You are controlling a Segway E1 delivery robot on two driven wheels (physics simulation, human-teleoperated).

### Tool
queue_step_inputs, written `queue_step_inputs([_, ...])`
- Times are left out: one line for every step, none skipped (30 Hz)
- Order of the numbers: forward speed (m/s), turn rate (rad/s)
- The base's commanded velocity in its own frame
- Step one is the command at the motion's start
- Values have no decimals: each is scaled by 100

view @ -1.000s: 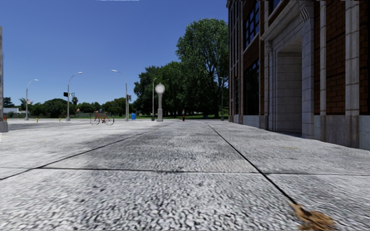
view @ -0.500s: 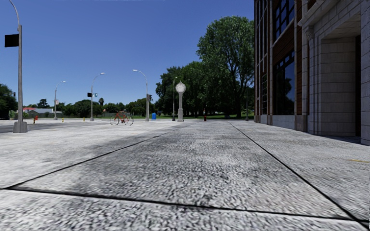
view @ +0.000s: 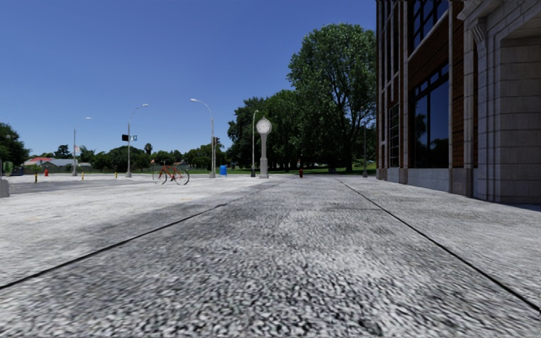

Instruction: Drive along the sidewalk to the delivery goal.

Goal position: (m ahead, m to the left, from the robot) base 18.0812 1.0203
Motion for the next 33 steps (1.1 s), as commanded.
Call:
queue_step_inputs([200, 0])
queue_step_inputs([200, 0])
queue_step_inputs([200, 0])
queue_step_inputs([200, 9])
queue_step_inputs([200, 22])
queue_step_inputs([200, 22])
queue_step_inputs([200, 32])
queue_step_inputs([200, 36])
queue_step_inputs([200, 40])
queue_step_inputs([200, 40])
queue_step_inputs([200, 41])
queue_step_inputs([200, 42])
queue_step_inputs([200, 42])
queue_step_inputs([200, 42])
queue_step_inputs([200, 42])
queue_step_inputs([200, 40])
queue_step_inputs([200, 19])
queue_step_inputs([200, 0])
queue_step_inputs([200, 0])
queue_step_inputs([200, 0])
queue_step_inputs([200, 0])
queue_step_inputs([200, 0])
queue_step_inputs([200, 0])
queue_step_inputs([200, 0])
queue_step_inputs([200, 0])
queue_step_inputs([200, 0])
queue_step_inputs([200, 0])
queue_step_inputs([200, 0])
queue_step_inputs([200, 0])
queue_step_inputs([200, 0])
queue_step_inputs([200, 0])
queue_step_inputs([200, 0])
queue_step_inputs([200, 0])
